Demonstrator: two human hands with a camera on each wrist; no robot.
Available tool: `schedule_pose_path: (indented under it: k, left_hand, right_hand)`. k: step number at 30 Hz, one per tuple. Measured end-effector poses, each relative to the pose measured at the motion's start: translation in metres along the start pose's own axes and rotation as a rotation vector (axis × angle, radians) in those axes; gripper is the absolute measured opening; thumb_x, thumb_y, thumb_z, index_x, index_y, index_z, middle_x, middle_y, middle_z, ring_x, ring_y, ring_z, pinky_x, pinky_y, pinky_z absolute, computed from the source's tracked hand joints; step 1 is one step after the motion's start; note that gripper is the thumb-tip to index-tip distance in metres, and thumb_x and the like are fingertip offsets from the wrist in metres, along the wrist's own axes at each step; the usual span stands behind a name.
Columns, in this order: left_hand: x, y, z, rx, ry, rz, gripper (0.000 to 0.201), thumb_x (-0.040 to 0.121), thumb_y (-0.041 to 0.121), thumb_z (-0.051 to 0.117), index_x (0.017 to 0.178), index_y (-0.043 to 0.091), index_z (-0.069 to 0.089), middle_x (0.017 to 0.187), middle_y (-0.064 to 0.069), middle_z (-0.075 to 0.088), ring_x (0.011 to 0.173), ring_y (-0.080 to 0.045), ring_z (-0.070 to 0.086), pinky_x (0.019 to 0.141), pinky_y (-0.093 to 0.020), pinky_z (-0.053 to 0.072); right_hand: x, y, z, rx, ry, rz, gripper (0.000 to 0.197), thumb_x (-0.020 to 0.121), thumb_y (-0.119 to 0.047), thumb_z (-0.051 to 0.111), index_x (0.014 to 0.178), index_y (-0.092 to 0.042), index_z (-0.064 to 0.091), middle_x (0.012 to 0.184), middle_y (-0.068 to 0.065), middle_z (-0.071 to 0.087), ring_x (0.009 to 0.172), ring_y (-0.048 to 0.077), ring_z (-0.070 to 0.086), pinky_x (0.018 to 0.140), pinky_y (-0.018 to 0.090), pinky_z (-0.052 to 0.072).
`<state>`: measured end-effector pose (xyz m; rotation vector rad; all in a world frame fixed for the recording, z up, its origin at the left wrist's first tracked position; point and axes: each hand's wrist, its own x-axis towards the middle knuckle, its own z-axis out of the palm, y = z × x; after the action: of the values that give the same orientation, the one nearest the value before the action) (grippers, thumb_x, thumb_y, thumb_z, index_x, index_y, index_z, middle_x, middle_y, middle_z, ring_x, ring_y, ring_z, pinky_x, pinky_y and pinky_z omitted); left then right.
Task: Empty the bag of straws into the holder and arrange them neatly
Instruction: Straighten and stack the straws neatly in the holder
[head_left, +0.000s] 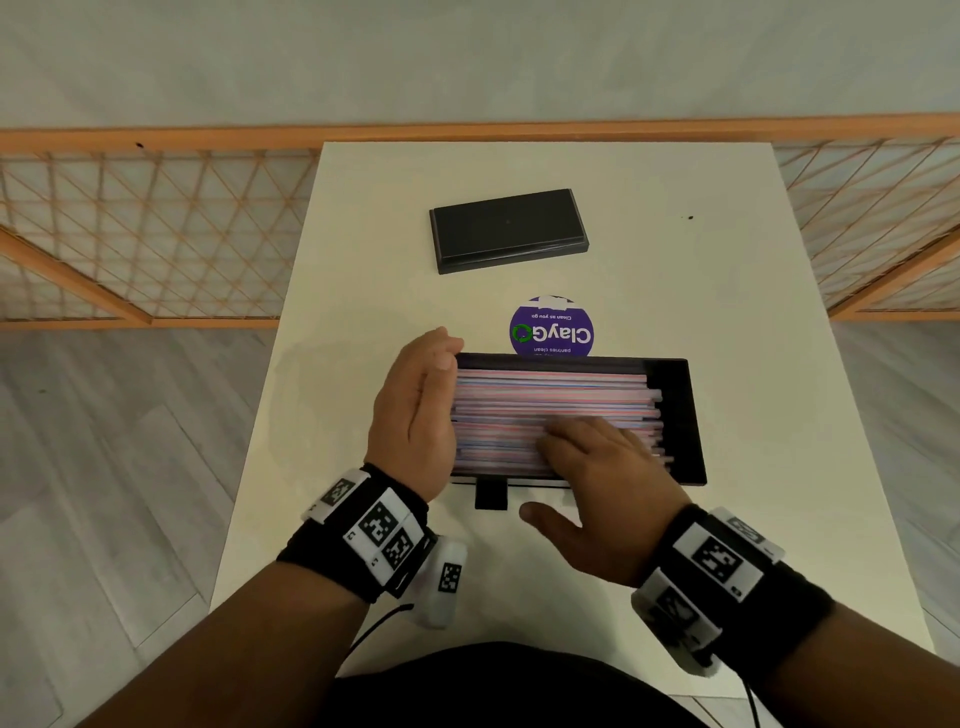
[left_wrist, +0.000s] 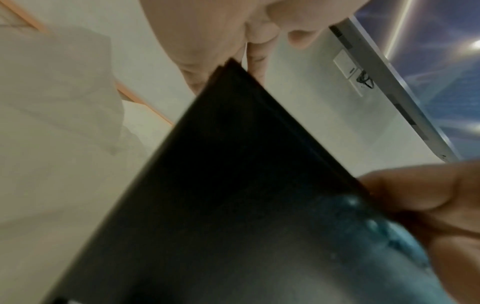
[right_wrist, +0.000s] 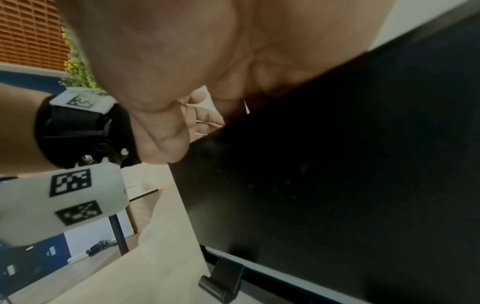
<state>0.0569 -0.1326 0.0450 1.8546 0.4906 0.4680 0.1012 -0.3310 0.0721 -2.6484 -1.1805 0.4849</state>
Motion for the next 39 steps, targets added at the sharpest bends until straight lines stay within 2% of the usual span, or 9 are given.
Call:
schedule_pose_path:
  k: [4, 7, 11, 15, 19, 24, 29, 33, 39]
  left_hand:
    - [-0.005, 0.000, -0.001, -0.035, 0.006, -0.096, 0.065, 0.092, 0.060, 0.031, 0.132, 0.015, 0.056, 0.131, 0.001, 0.061, 0.122, -0.008, 0.055, 0.109, -0.025, 0.040]
    - [-0.005, -0.007, -0.004, -0.044, -0.029, -0.229, 0.080, 0.086, 0.073, 0.030, 0.137, 0.015, 0.053, 0.133, -0.003, 0.061, 0.124, -0.020, 0.055, 0.113, -0.042, 0.040]
    - [-0.002, -0.016, 0.001, -0.095, -0.182, -0.452, 0.093, 0.071, 0.099, 0.029, 0.133, 0.036, 0.058, 0.134, 0.007, 0.063, 0.127, -0.017, 0.057, 0.115, -0.048, 0.039]
    - [0.004, -0.007, 0.007, -0.077, -0.185, -0.527, 0.098, 0.062, 0.105, 0.025, 0.128, 0.041, 0.059, 0.130, 0.007, 0.065, 0.123, -0.019, 0.060, 0.112, -0.049, 0.040]
    - [0.010, 0.023, 0.003, -0.286, -0.159, -0.574, 0.079, 0.077, 0.092, 0.037, 0.120, 0.032, 0.066, 0.120, -0.001, 0.072, 0.113, -0.023, 0.068, 0.103, -0.047, 0.049]
    - [0.022, 0.030, -0.003, -0.483, -0.148, -0.725, 0.073, 0.096, 0.072, 0.027, 0.129, 0.021, 0.067, 0.123, -0.009, 0.072, 0.115, -0.028, 0.069, 0.109, -0.050, 0.045]
    - [0.030, 0.039, -0.007, -0.436, -0.221, -0.705, 0.082, 0.083, 0.080, 0.030, 0.130, 0.023, 0.066, 0.123, -0.006, 0.072, 0.115, -0.026, 0.068, 0.108, -0.050, 0.047]
    - [0.025, 0.033, 0.003, -0.341, -0.182, -0.671, 0.069, 0.091, 0.079, 0.029, 0.117, 0.030, 0.070, 0.116, 0.000, 0.075, 0.111, -0.021, 0.069, 0.106, -0.049, 0.048]
    - [0.015, 0.007, 0.006, -0.134, -0.232, -0.618, 0.099, 0.057, 0.106, 0.030, 0.120, 0.037, 0.063, 0.121, 0.004, 0.069, 0.116, -0.020, 0.064, 0.110, -0.050, 0.042]
  right_hand:
    - [-0.010, 0.013, -0.008, 0.069, 0.317, 0.022, 0.045, 0.079, -0.051, 0.060, 0.105, -0.015, 0.066, 0.108, 0.005, 0.063, 0.097, 0.031, 0.059, 0.082, 0.042, 0.050]
    - [-0.018, 0.042, -0.021, 0.166, 0.479, 0.311, 0.042, 0.081, -0.038, 0.065, 0.112, -0.010, 0.060, 0.103, 0.011, 0.059, 0.091, 0.036, 0.057, 0.080, 0.043, 0.049]
    - [-0.016, 0.069, -0.026, 0.336, 0.178, 0.789, 0.049, 0.092, -0.041, 0.057, 0.127, -0.008, 0.049, 0.101, 0.016, 0.065, 0.092, 0.033, 0.058, 0.074, 0.034, 0.039]
    - [-0.005, 0.064, -0.024, 0.360, 0.114, 0.743, 0.022, 0.100, -0.023, 0.045, 0.098, -0.008, 0.061, 0.100, 0.019, 0.067, 0.077, 0.028, 0.042, 0.067, 0.032, 0.029]
    - [-0.008, 0.052, -0.085, 0.215, 0.314, 0.627, 0.018, 0.094, -0.018, 0.052, 0.092, -0.006, 0.066, 0.086, 0.020, 0.067, 0.080, 0.039, 0.056, 0.065, 0.034, 0.033]
    - [0.004, 0.018, -0.124, 0.074, 0.326, 0.418, 0.020, 0.088, -0.013, 0.050, 0.069, -0.011, 0.045, 0.056, 0.001, 0.040, 0.050, 0.023, 0.035, 0.047, 0.026, 0.022]
    - [0.003, 0.038, -0.121, 0.122, 0.281, 0.495, 0.020, 0.091, -0.021, 0.049, 0.099, -0.006, 0.060, 0.078, 0.014, 0.061, 0.070, 0.032, 0.045, 0.061, 0.034, 0.031]
    - [0.004, 0.055, -0.091, 0.271, 0.277, 0.585, 0.027, 0.093, -0.021, 0.051, 0.117, -0.011, 0.060, 0.083, 0.007, 0.058, 0.076, 0.027, 0.046, 0.066, 0.032, 0.032]
    - [0.005, 0.076, -0.032, 0.463, 0.151, 0.696, 0.021, 0.093, -0.018, 0.051, 0.113, -0.014, 0.056, 0.080, 0.005, 0.064, 0.066, 0.028, 0.059, 0.058, 0.030, 0.041]
